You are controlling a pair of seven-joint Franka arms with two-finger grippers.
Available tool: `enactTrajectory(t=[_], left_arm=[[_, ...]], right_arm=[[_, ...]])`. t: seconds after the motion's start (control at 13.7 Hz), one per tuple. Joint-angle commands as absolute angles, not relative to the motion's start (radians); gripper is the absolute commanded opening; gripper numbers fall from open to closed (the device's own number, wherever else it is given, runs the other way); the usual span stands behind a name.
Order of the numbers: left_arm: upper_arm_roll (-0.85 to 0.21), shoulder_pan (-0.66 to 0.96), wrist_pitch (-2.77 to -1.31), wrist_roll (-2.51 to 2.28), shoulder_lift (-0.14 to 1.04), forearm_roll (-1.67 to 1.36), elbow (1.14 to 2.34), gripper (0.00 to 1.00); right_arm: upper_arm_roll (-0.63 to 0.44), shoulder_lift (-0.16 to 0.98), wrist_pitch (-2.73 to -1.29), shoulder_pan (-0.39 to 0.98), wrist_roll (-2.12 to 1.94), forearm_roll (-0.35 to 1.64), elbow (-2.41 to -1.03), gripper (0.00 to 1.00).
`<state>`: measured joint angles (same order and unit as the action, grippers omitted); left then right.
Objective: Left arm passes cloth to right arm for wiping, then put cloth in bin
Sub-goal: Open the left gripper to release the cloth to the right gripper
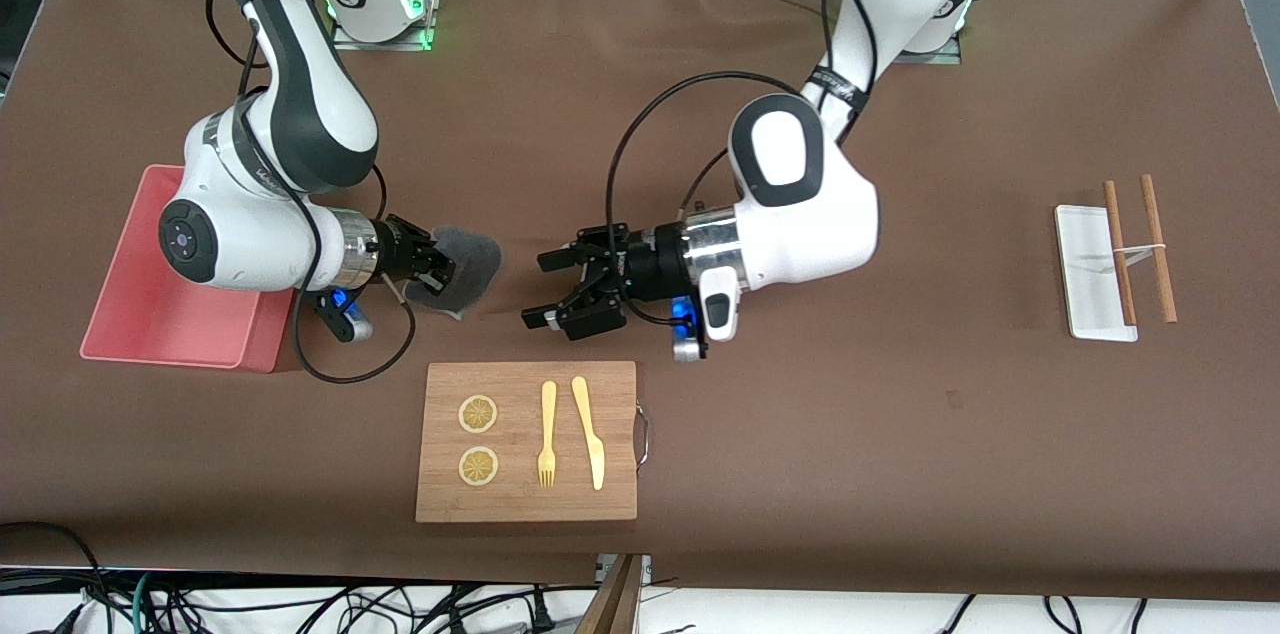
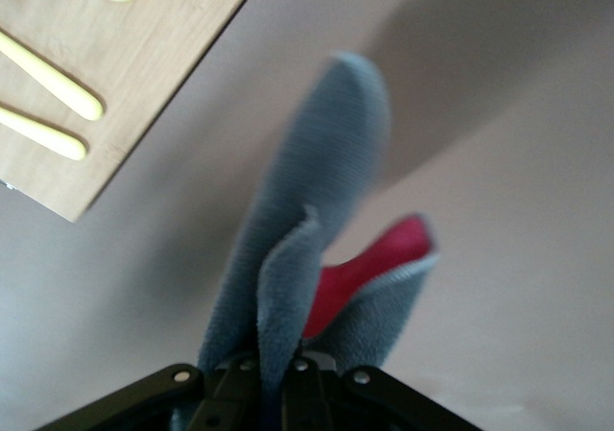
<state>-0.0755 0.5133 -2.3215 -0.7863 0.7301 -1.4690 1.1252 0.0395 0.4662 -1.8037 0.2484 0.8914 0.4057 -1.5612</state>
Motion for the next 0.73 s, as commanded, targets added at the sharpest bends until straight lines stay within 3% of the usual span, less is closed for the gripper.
enactTrajectory(t=[0.0,0.36,0.66], left_arm=[[-0.072,0.448,-2.219,-0.795,0.626,-1.384,1.227,1.0],[-0.072,0.27,-1.918,-0.792,0.493,-1.044,1.316,1.0],[-0.075,0.152,-1.656,-0.674,0.382,-0.792,1.368,1.0]], right_arm=[[0.046,0.497,-1.772,0.264,0.813,0.362,-1.563,0.0],[0.048,0.56,-1.778,0.373,0.755,0.187,-1.56,0.0],[0.051,0.601,-1.824,0.405,0.704,0.186,-1.56,0.0]])
